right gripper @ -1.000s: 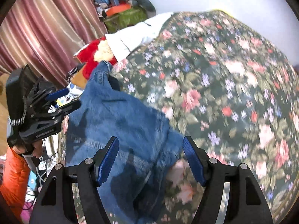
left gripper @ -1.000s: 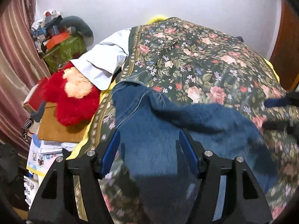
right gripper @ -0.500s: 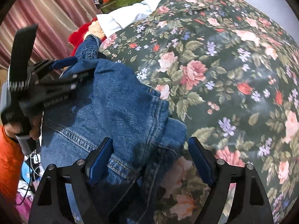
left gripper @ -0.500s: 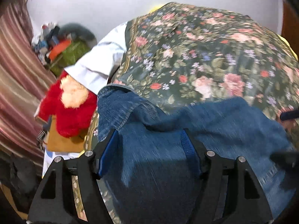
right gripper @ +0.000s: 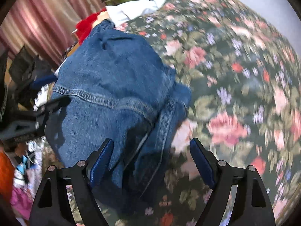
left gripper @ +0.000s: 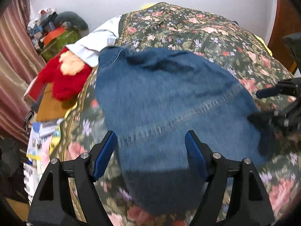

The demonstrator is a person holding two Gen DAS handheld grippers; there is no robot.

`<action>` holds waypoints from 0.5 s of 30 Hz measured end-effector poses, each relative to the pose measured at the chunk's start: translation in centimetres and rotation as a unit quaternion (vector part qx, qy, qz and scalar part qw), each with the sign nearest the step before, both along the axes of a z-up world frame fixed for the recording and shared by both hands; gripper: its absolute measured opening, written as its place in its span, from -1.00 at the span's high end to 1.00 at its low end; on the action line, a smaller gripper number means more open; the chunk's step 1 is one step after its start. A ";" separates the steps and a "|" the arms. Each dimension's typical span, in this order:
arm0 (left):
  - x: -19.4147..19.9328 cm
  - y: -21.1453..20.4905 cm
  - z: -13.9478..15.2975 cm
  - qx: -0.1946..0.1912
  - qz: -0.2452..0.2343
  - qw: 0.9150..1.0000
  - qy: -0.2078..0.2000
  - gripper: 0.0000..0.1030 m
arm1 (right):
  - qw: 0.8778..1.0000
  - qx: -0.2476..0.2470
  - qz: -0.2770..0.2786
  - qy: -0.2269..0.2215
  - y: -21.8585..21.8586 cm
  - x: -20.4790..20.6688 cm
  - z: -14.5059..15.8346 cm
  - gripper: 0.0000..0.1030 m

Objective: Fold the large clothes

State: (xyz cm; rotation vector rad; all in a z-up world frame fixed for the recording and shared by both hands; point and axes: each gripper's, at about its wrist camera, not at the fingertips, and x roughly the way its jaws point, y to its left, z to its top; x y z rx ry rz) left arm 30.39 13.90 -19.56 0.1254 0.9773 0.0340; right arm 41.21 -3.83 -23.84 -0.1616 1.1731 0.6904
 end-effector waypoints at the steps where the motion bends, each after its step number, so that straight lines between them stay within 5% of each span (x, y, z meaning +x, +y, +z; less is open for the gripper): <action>1: -0.6 0.1 0.1 -0.004 0.003 1.000 0.002 -0.47 | 1.000 0.001 -0.008 0.001 -0.6 -0.3 0.4 -0.57; 8: -4.1 0.4 4.8 -0.011 0.036 0.998 -0.048 -0.47 | 0.997 0.010 -0.030 -0.068 -2.7 -4.3 6.1 -0.57; 15: -9.0 -0.3 13.9 -0.041 0.049 0.982 -0.178 -0.47 | 0.978 0.096 -0.058 -0.178 -4.5 -9.8 15.6 -0.57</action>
